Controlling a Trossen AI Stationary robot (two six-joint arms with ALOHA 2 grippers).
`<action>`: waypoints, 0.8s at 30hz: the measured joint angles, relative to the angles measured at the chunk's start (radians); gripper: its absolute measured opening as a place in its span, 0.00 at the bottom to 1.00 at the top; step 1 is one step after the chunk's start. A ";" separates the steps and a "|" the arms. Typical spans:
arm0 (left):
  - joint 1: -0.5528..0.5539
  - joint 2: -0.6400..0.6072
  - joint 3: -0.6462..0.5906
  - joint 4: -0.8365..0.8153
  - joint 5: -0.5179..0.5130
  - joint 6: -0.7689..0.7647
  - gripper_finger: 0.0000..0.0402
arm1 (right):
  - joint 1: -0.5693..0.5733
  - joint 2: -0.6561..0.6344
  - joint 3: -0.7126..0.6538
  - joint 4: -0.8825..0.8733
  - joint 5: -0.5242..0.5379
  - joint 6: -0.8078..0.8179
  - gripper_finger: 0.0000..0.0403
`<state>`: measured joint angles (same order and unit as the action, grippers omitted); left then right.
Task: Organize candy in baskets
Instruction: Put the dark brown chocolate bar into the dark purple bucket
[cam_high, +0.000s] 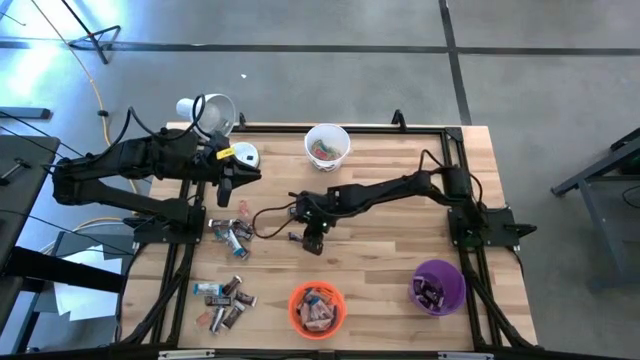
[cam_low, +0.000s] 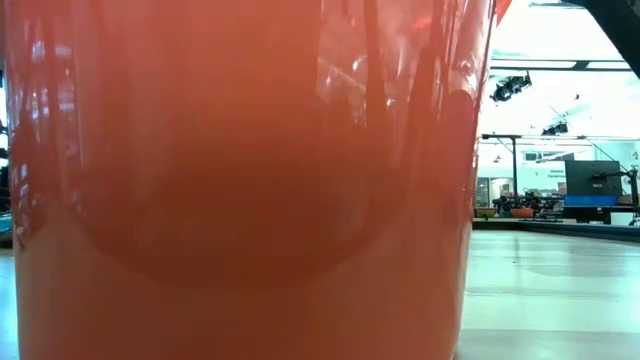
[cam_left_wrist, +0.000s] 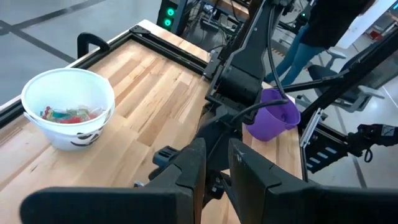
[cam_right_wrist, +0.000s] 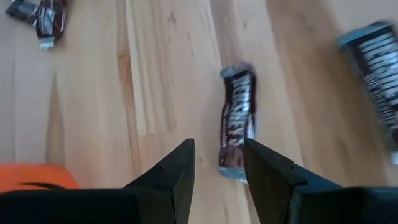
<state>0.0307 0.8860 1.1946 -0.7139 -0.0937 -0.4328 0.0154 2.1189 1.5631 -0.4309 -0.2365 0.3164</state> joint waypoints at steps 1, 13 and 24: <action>0.000 0.000 0.000 0.000 0.000 0.001 0.14 | 0.000 0.006 0.000 0.004 -0.005 -0.001 0.32; 0.000 0.000 0.000 0.000 0.001 0.018 0.14 | -0.012 0.088 0.001 0.084 -0.029 -0.004 0.32; 0.000 0.000 0.000 0.000 0.002 0.018 0.14 | -0.005 0.169 0.008 0.122 0.065 -0.030 0.32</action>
<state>0.0307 0.8860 1.1946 -0.7143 -0.0914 -0.4152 0.0103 2.2878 1.5707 -0.3087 -0.1719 0.2863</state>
